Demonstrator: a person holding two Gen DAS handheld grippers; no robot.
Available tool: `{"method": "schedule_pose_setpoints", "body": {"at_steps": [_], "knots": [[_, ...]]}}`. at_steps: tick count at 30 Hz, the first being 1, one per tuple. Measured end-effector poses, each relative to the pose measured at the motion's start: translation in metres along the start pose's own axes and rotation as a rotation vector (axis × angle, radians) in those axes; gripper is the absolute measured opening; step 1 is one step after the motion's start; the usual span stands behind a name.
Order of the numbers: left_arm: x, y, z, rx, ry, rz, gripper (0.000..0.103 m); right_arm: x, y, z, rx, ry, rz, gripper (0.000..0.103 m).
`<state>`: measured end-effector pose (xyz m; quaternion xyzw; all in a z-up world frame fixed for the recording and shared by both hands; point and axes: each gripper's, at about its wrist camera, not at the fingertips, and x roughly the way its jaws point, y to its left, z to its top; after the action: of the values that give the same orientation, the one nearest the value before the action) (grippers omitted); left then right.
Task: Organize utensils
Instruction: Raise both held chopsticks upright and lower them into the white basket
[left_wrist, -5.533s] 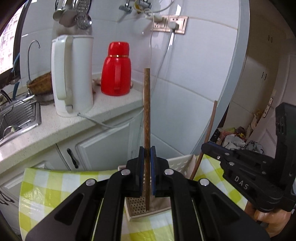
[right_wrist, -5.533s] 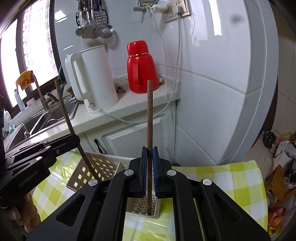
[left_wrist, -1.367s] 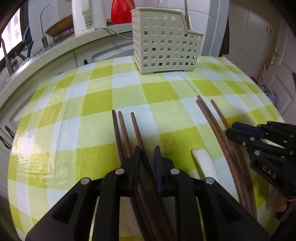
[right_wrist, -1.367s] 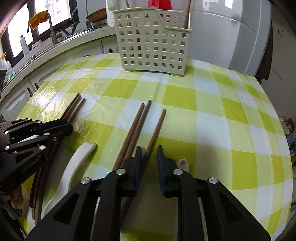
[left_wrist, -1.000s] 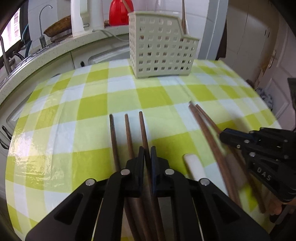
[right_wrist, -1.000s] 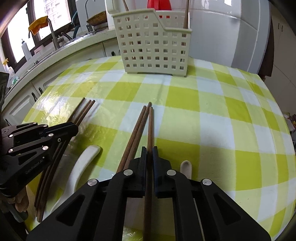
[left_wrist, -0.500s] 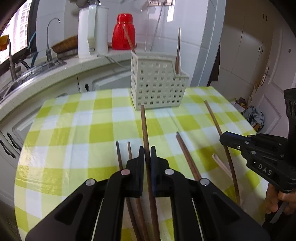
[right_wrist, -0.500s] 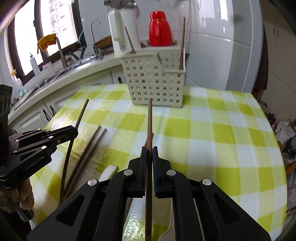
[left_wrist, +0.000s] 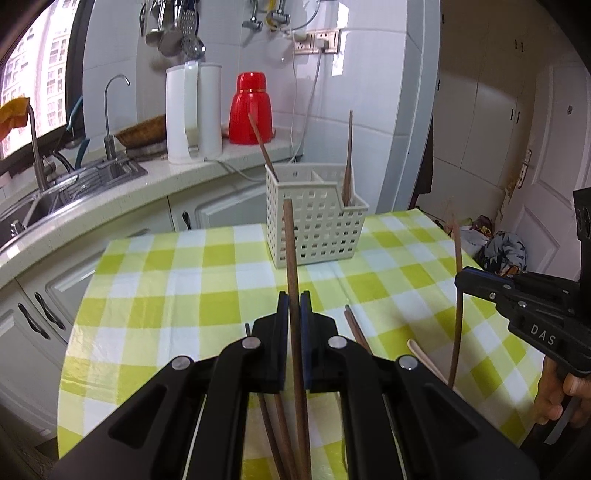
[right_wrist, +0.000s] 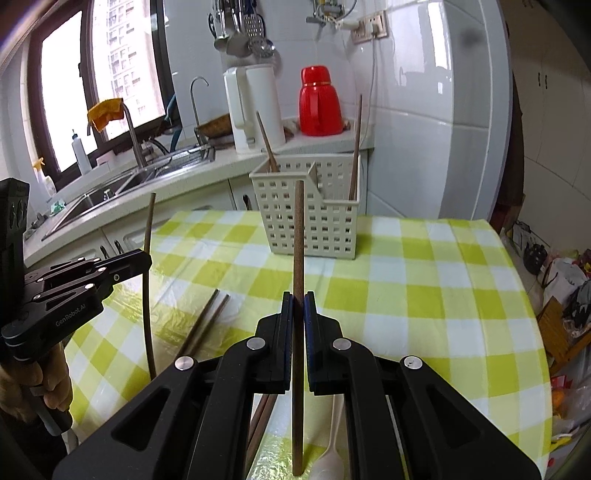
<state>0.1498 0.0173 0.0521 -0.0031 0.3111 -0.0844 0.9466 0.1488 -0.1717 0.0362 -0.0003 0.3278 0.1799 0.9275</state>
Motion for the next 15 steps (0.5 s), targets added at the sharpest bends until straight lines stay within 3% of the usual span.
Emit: {"method": "schedule_pose_setpoints", "body": {"at_steps": [15], "knots": [[-0.014, 0.001, 0.022, -0.006, -0.046, -0.012, 0.006, -0.018, -0.01, 0.023, 0.015, -0.052, 0.019, 0.007]]}}
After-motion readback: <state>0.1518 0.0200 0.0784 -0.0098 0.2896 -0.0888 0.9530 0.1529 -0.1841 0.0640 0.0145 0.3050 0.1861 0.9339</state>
